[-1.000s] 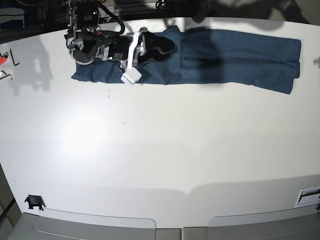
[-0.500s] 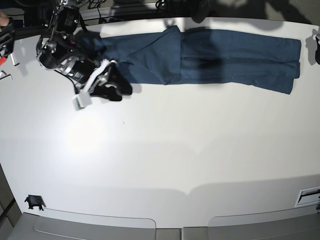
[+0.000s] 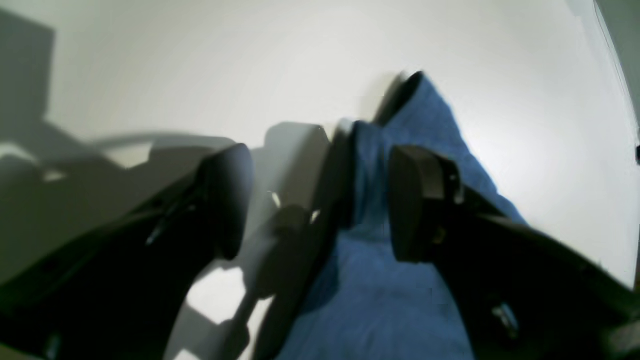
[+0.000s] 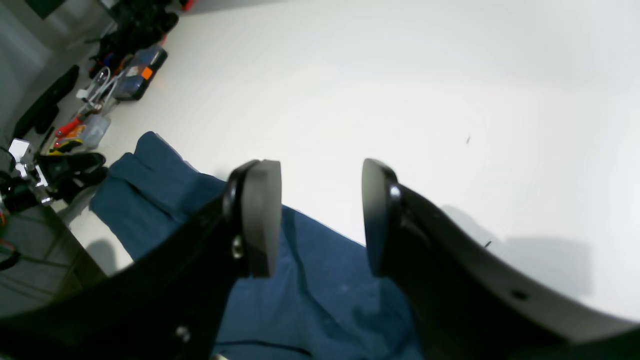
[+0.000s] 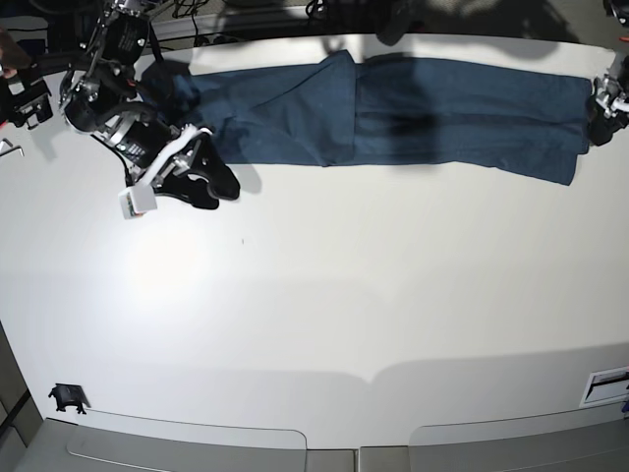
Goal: Fold the T-shirt properly
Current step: 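Grasp the strip end with the right gripper and fold it inward, then grasp the other strip end with the left gripper and fold it toward the right gripper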
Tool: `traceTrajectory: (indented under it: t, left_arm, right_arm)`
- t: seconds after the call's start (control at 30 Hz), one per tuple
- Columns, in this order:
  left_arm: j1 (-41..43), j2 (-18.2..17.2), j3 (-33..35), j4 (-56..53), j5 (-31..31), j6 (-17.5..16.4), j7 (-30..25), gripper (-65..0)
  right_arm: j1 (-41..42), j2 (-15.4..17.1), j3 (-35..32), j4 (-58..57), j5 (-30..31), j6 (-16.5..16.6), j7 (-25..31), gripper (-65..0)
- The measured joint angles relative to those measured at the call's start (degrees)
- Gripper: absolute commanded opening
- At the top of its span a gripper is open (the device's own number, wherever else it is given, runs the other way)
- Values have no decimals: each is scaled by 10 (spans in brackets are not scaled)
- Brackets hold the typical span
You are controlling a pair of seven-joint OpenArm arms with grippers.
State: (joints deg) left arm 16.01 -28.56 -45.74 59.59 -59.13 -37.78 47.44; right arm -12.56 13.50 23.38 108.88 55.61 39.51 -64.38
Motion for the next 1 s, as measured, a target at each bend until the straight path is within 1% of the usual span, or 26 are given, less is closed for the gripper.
traceTrajectory:
  t: [0.13, 0.23, 0.33, 0.43, 0.5, 0.53, 0.63, 0.67, 0.8, 0.93, 1.0]
  left_arm:
    - [0, 0, 45, 0, -10, -3, 7, -257]
    - [-2, 0, 74, 1, -26, -22, 27, -257]
    - [-2, 0, 86, 3, -43, -26, 55, -257]
    - [0, 0, 86, 3, -45, -26, 56, -274]
    - [5, 0, 86, 3, -45, -26, 56, -331]
    - [10, 0, 86, 3, -45, -26, 56, -383]
    - [19, 0, 86, 1, -42, -23, 65, -602]
    - [19, 0, 87, 1, -49, -23, 68, -650]
    - [19, 2, 89, 0, -98, -21, 78, -650]
    - [22, 3, 89, 16, -120, -17, 92, -650]
    - [25, 3, 89, 38, -145, -16, 125, -650]
  right_arm:
    - [0, 2, 0, 0, 0, 0, 0, -399]
    - [0, 1, 0, 0, 0, 0, 0, -400]
    - [0, 1, 0, 0, 0, 0, 0, -400]
    - [0, 1, 0, 0, 0, 0, 0, -400]
    - [0, 1, 0, 0, 1, 0, -1, -400]
    - [0, 1, 0, 0, 0, 0, -2, -400]
    - [0, 1, 0, 0, 0, 0, -2, -400]
    - [0, 1, 0, 0, 0, 0, -2, -400]
    - [0, 1, 0, 0, -7, 0, -1, -400]
    - [0, 1, 0, 0, -73, 0, 1, -400]
    - [0, 0, 0, 0, -116, -24, 15, -400]
